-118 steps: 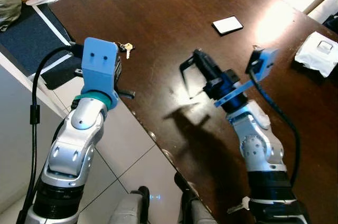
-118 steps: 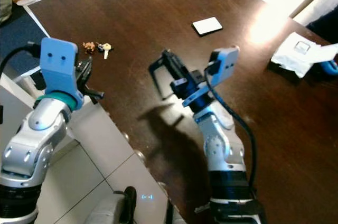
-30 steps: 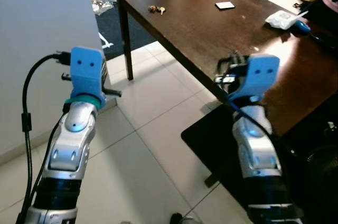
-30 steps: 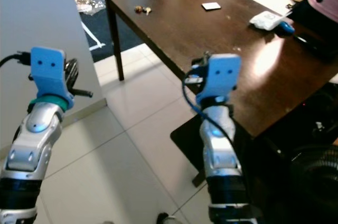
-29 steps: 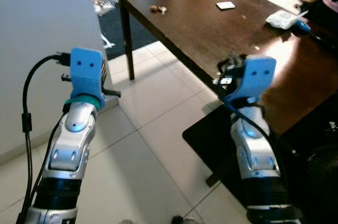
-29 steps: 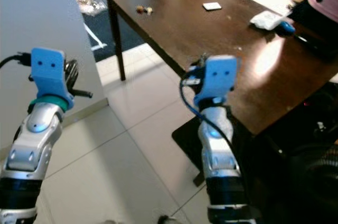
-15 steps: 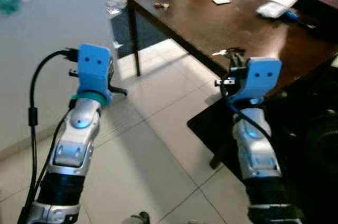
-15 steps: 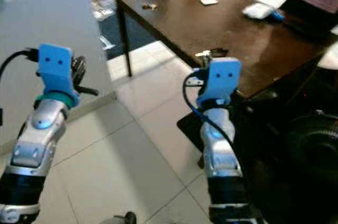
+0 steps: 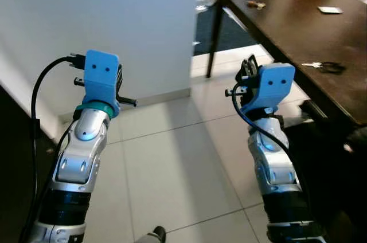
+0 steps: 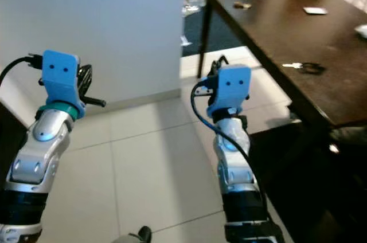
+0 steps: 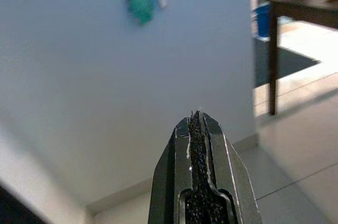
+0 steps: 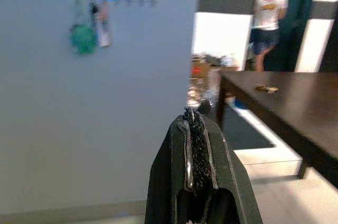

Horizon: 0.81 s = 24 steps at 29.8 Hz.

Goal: Hang keys on a hook

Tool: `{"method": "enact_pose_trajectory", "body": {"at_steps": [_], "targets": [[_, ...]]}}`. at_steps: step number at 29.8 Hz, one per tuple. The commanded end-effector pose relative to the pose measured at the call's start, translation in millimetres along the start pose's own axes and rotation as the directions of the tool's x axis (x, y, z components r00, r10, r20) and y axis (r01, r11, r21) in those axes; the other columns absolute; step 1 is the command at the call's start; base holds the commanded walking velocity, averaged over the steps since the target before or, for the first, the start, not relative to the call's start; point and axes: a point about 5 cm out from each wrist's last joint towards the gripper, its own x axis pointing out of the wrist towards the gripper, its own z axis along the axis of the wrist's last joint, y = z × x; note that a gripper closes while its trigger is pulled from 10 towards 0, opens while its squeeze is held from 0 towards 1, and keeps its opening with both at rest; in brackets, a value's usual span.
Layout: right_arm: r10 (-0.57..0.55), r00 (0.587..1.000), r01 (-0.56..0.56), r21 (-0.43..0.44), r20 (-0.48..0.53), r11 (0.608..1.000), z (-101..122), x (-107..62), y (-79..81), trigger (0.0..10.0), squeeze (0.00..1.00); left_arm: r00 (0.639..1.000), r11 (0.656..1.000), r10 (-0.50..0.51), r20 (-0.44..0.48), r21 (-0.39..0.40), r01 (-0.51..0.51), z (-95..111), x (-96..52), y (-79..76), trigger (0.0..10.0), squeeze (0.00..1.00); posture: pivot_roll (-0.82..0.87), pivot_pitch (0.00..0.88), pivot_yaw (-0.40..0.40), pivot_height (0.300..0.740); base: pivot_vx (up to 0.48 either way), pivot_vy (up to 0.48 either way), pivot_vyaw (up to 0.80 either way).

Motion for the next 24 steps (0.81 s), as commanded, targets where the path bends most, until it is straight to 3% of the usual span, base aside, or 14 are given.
{"method": "enact_pose_trajectory", "body": {"at_steps": [1,7,24], "targets": [[0.002,1.000,-0.002,0.005,0.001,1.000,-1.1,-0.6,0.7,10.0,0.00,1.000,1.000,0.007,-0.007,0.018,-0.007,-3.1,-0.9,1.2,10.0,0.00,0.04,0.000,0.096,0.740,0.000,0.000,0.79],[0.002,1.000,-0.002,0.009,0.006,1.000,-0.8,-0.8,1.3,10.0,0.00,1.000,1.000,0.008,0.006,0.028,-0.008,-1.9,-1.0,1.2,10.0,0.00,0.04,0.000,0.096,0.740,0.046,0.000,0.79],[-0.024,0.999,0.024,0.017,0.031,1.000,1.2,0.5,-2.0,10.0,0.00,1.000,0.999,0.005,0.024,0.040,-0.006,-0.6,1.3,0.5,10.0,0.00,0.03,0.000,0.097,0.740,0.472,0.000,0.00]]}}
